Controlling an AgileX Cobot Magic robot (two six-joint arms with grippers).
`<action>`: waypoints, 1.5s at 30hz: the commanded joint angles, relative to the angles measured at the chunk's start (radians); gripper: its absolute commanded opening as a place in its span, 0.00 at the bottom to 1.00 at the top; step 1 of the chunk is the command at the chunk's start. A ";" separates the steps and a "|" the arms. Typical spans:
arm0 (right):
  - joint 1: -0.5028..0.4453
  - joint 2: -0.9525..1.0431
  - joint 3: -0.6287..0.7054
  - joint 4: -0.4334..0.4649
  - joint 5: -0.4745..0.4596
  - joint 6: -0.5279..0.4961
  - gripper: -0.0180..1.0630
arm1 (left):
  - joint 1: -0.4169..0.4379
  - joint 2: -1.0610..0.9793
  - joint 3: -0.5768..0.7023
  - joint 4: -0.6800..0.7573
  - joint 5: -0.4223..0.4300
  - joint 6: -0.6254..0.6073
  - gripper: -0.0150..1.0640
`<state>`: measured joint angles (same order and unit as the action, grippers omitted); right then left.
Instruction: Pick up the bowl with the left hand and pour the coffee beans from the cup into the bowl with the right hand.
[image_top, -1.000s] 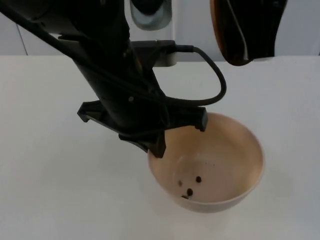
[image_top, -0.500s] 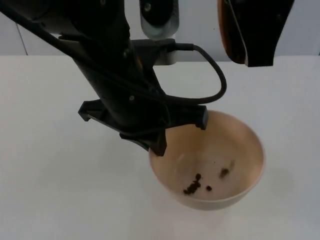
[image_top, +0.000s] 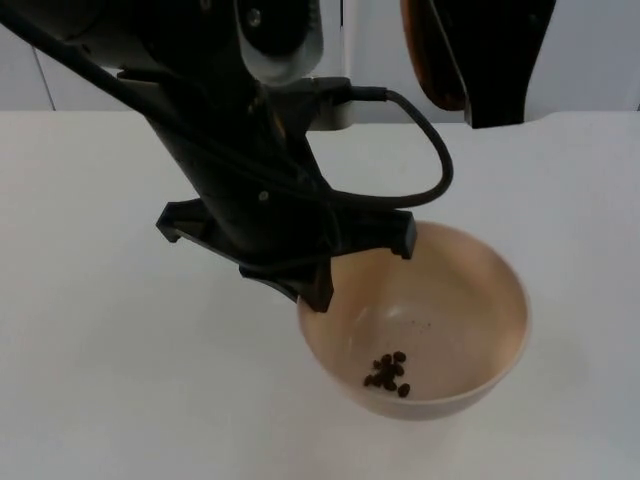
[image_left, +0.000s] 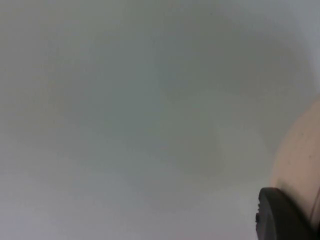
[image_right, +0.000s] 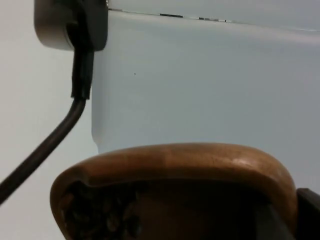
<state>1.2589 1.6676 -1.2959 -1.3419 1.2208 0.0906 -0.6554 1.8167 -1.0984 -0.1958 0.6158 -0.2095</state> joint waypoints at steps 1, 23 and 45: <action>0.004 -0.007 0.001 -0.027 0.000 0.004 0.02 | -0.006 -0.003 -0.006 0.000 -0.004 -0.007 0.01; 0.004 -0.007 0.001 -0.077 0.000 -0.028 0.02 | -0.006 -0.003 -0.006 0.000 -0.002 -0.007 0.01; -0.022 -0.009 0.001 0.034 0.000 -0.028 0.02 | -0.006 -0.003 -0.006 0.000 -0.002 -0.007 0.01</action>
<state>1.2473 1.6676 -1.2959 -1.3105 1.2208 0.0517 -0.6554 1.8167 -1.0984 -0.1958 0.6158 -0.2095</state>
